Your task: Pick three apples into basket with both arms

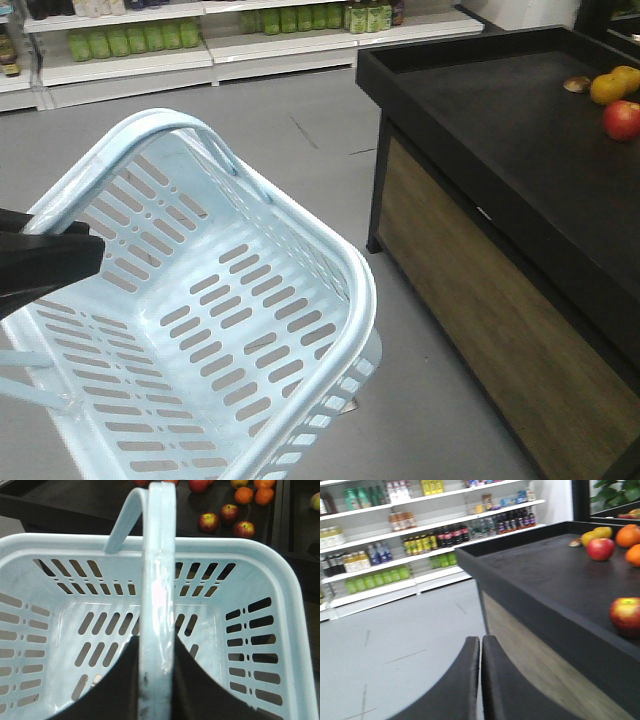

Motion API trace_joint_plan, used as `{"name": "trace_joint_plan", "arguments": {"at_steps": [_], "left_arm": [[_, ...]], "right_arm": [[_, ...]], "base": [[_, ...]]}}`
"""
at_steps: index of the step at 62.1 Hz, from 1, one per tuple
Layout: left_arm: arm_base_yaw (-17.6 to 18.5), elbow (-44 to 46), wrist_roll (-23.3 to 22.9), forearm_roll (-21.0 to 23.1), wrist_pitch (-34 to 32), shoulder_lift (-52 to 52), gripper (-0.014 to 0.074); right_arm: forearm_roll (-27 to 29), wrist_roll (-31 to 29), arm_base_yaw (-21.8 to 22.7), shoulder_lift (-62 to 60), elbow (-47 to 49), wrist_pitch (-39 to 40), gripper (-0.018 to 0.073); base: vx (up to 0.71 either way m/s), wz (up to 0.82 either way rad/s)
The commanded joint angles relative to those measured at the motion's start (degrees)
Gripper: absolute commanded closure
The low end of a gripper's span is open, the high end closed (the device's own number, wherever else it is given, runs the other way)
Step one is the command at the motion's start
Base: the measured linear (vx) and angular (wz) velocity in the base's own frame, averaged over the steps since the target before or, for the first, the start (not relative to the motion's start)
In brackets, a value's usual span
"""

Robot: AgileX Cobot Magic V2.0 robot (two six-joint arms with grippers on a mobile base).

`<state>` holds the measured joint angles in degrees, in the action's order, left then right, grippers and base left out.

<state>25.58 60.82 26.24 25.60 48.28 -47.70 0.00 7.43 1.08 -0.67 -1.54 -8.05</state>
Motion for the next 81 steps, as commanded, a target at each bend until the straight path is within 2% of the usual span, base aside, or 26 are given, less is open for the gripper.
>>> {"name": "trace_joint_plan", "arguments": {"at_steps": [1,46,81], "left_arm": [[0.26,1.6,-0.23,2.06,-5.58,0.61,0.0603],[0.26,1.6,-0.23,2.06,-5.58,0.61,0.0603],[0.26,1.6,-0.23,2.06,-5.58,0.61,0.0603]], "right_arm": [[-0.39,-0.45,0.24,-0.64,-0.75,4.34,0.0564],[-0.39,-0.45,0.24,-0.64,-0.75,4.34,0.0564],[-0.39,-0.45,0.24,-0.64,-0.75,4.34,0.0564]], "base": [[-0.14,0.44],[-0.1,0.36],[0.04,0.31]]}}
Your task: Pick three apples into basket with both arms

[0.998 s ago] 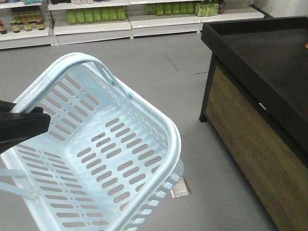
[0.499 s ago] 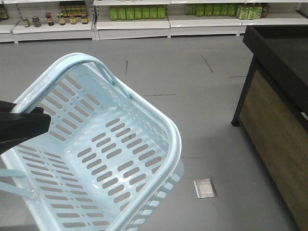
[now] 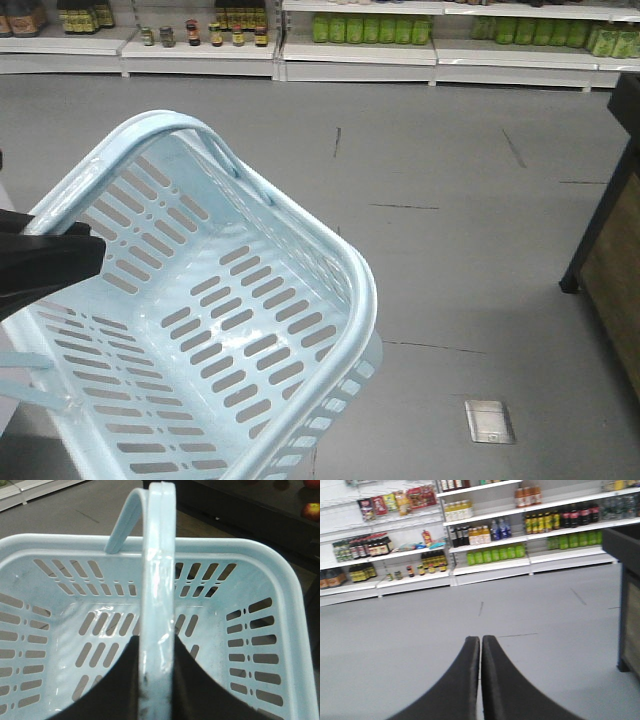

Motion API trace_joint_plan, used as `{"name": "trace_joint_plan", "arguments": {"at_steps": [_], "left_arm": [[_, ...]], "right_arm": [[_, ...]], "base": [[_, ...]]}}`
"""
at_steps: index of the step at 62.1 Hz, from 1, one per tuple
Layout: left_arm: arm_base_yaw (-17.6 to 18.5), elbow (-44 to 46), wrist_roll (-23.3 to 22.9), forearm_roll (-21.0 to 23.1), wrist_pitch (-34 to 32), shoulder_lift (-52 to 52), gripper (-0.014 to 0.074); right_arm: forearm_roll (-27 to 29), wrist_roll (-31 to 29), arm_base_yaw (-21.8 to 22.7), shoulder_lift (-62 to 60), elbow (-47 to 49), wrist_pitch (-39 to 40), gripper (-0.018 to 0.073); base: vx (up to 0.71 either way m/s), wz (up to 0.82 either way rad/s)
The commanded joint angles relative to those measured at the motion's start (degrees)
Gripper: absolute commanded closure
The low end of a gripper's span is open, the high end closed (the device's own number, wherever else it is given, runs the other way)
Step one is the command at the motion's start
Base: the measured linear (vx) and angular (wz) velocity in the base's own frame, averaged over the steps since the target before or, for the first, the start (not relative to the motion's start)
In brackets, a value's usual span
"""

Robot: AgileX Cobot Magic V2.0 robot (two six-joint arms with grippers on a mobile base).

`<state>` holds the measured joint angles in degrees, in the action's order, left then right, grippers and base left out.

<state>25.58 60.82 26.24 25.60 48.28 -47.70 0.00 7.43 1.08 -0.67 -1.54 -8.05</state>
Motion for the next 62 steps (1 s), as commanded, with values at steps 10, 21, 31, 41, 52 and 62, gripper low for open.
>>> {"name": "trace_joint_plan", "arguments": {"at_steps": [10,21,31,41,52,62], "left_arm": [[0.26,1.6,-0.23,2.06,-5.58,0.61,0.0603],[0.26,1.6,-0.23,2.06,-5.58,0.61,0.0603],[0.26,1.6,-0.23,2.06,-5.58,0.61,0.0603],[0.26,1.6,-0.23,2.06,-5.58,0.61,0.0603],[0.26,1.6,-0.23,2.06,-5.58,0.61,0.0603],[0.26,1.6,-0.23,2.06,-5.58,0.61,0.0603]], "right_arm": [[-0.39,-0.45,0.24,-0.64,-0.75,4.34,0.0564],[-0.39,-0.45,0.24,-0.64,-0.75,4.34,0.0564],[-0.39,-0.45,0.24,-0.64,-0.75,4.34,0.0564],[-0.39,-0.45,0.24,-0.64,-0.75,4.34,0.0564],[-0.39,-0.45,0.24,-0.64,-0.75,4.34,0.0564],[-0.39,-0.45,0.24,-0.64,-0.75,4.34,0.0564]], "base": [[0.11,0.4],[0.12,0.36],[0.13,0.3],[0.14,0.19],[0.15,0.08],[0.17,0.0]]}}
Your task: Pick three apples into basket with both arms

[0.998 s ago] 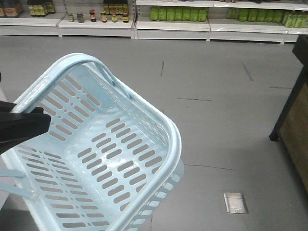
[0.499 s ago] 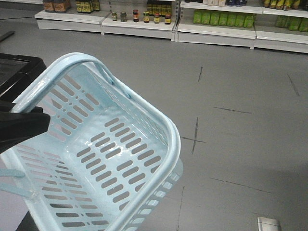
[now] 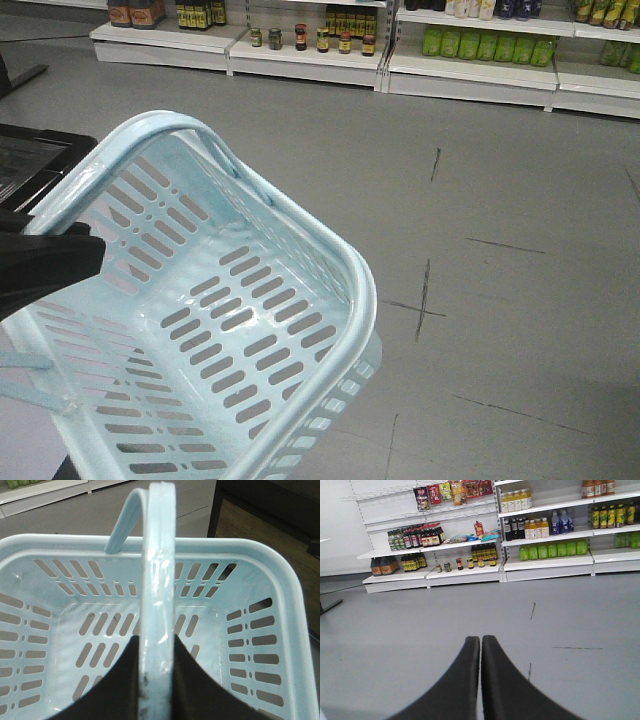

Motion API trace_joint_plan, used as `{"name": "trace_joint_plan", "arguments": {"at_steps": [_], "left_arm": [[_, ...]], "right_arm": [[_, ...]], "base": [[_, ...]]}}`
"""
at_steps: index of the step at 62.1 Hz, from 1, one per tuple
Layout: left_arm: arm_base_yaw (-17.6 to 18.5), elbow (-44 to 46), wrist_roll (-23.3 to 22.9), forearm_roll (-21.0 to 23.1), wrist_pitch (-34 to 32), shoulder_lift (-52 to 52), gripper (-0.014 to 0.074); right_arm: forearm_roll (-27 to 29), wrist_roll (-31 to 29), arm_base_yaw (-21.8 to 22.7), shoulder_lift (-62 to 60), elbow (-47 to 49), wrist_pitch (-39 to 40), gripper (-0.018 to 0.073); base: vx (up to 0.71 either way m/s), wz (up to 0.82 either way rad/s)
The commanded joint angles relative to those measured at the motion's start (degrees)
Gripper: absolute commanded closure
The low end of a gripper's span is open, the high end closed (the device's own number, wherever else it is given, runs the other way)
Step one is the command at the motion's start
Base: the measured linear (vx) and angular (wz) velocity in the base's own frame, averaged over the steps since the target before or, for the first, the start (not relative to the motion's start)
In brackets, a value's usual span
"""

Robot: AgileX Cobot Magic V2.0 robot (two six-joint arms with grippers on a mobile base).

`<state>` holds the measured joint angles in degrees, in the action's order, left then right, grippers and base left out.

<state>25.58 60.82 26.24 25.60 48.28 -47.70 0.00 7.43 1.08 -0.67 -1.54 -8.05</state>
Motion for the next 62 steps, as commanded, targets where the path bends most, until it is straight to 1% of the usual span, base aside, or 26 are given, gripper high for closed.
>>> {"name": "trace_joint_plan", "arguments": {"at_steps": [1,20,62], "left_arm": [[0.26,1.6,-0.23,2.06,-5.58,0.61,0.0603],[0.26,1.6,-0.23,2.06,-5.58,0.61,0.0603],[0.26,1.6,-0.23,2.06,-5.58,0.61,0.0603]], "right_arm": [[-0.39,-0.45,0.24,-0.64,-0.75,4.34,0.0564],[-0.39,-0.45,0.24,-0.64,-0.75,4.34,0.0564],[-0.39,-0.45,0.24,-0.64,-0.75,4.34,0.0564]], "base": [[0.18,-0.01],[0.2,-0.04],[0.24,-0.15]]}}
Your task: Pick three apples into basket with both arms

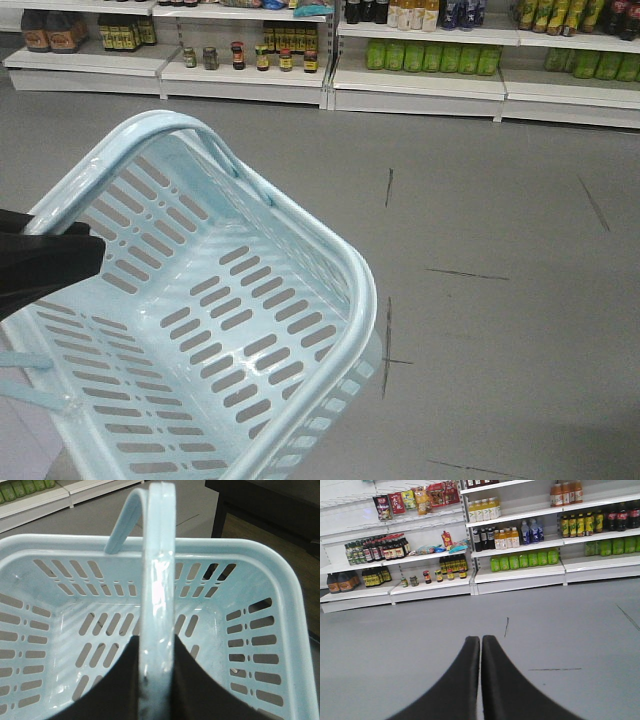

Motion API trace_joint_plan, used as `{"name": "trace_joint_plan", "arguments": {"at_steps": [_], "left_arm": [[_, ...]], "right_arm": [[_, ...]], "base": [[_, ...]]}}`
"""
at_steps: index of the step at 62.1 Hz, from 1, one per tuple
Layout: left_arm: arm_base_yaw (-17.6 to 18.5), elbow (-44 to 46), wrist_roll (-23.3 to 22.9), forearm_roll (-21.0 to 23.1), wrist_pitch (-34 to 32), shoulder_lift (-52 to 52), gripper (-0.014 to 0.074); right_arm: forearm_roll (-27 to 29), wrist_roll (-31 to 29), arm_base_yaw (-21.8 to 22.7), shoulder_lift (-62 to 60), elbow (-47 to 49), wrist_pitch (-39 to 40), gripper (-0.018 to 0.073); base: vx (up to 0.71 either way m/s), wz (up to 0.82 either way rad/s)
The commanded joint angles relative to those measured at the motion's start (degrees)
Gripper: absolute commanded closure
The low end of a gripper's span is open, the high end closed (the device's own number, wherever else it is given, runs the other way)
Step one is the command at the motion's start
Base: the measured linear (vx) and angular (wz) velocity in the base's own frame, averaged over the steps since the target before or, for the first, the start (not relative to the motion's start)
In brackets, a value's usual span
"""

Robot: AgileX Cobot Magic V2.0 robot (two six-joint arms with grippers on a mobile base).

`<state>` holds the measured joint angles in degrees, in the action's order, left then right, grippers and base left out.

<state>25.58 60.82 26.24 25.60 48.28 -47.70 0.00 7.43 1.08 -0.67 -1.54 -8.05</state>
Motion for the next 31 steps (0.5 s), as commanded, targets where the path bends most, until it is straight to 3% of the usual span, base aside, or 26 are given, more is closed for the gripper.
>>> {"name": "trace_joint_plan", "arguments": {"at_steps": [1,31], "left_arm": [[0.26,1.6,-0.23,2.06,-5.58,0.61,0.0603],[0.26,1.6,-0.23,2.06,-5.58,0.61,0.0603]], "right_arm": [[-0.39,-0.45,0.24,-0.64,-0.75,4.34,0.0564],[-0.39,-0.45,0.24,-0.64,-0.75,4.34,0.0564]], "base": [[0.27,-0.14],[0.26,-0.19]]}}
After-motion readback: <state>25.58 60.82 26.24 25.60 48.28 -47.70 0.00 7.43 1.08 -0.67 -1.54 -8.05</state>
